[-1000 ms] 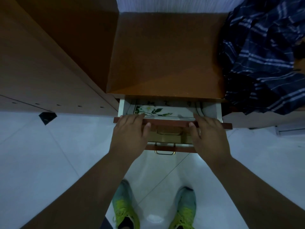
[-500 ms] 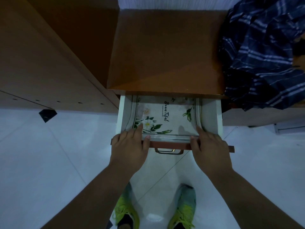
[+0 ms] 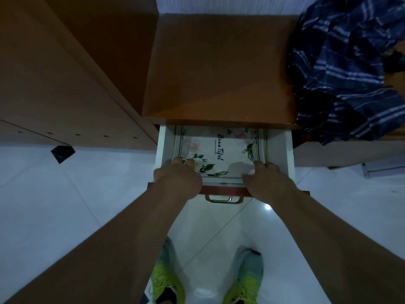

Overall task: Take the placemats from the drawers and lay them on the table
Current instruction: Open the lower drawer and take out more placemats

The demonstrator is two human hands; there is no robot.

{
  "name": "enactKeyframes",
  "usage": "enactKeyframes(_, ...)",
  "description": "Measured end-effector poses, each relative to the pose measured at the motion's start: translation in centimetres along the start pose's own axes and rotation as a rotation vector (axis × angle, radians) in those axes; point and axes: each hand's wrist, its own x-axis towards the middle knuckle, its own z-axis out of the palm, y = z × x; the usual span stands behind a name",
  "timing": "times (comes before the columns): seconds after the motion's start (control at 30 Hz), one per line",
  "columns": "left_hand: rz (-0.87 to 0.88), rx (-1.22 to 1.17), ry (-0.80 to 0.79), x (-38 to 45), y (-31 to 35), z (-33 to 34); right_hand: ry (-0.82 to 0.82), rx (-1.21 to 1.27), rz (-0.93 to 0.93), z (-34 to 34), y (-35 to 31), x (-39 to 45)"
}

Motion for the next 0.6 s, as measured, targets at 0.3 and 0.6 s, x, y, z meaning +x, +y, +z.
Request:
enactKeyframes(0.3, -0.062, -0.241, -0.106, 1.6, 0.4, -0.3, 0.017, 0.216, 0.103, -0.3, -0.1, 2.1)
enactKeyframes(0.6, -0.211, -0.788, 0.232, 1.8, 0.6, 1.3, 0.216, 0.511, 0.068, -0.7, 0.9, 2.2)
